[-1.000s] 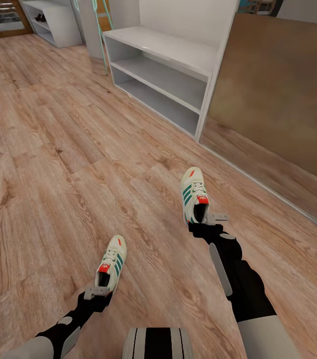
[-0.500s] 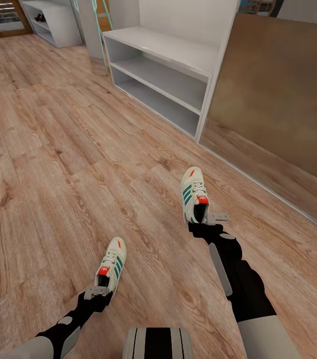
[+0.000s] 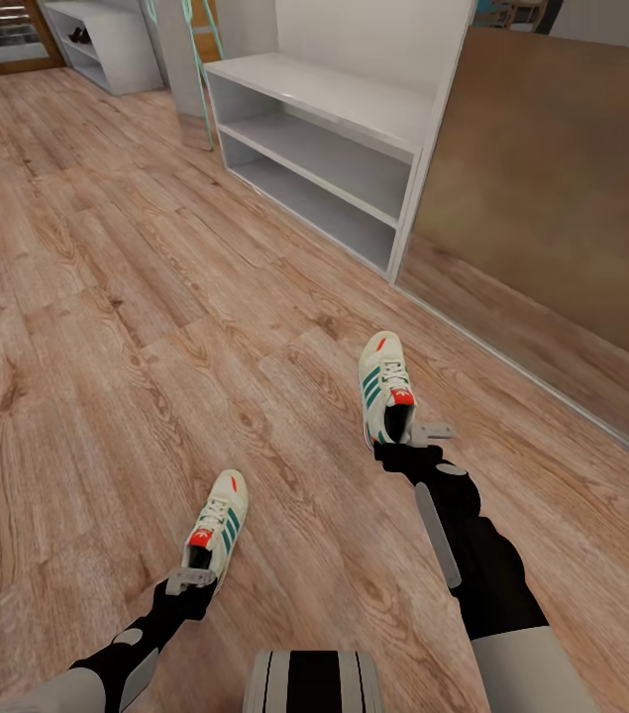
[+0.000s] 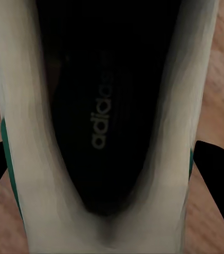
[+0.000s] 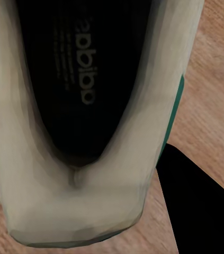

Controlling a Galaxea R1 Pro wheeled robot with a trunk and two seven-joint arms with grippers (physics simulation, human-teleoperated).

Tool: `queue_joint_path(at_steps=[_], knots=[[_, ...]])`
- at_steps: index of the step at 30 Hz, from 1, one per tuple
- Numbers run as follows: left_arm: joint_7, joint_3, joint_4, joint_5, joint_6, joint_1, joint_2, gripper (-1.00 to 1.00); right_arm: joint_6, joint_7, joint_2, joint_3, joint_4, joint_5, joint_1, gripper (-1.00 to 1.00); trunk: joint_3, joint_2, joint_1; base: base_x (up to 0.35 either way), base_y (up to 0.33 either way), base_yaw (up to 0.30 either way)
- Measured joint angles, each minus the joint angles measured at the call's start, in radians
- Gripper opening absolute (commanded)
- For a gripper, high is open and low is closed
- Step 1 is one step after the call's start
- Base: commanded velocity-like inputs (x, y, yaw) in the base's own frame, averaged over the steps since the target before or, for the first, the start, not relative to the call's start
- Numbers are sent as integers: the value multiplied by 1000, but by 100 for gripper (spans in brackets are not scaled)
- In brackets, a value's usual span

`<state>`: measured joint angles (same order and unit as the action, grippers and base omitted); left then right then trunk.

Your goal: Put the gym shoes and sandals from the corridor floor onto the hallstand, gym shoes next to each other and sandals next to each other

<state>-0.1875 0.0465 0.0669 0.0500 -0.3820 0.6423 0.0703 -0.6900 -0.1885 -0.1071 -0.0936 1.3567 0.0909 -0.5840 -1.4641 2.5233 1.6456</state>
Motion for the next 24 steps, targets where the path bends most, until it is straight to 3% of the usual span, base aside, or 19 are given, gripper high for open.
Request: queue_joint_path(at_steps=[21,24], knots=[[1,4,0,0,0,0,0,-100,0,0,0,0,0,0,0,-100,0,0,0,0,0,0],[1,4,0,0,0,0,0,-100,0,0,0,0,0,0,0,-100,12,-1,-1,0,0,0]])
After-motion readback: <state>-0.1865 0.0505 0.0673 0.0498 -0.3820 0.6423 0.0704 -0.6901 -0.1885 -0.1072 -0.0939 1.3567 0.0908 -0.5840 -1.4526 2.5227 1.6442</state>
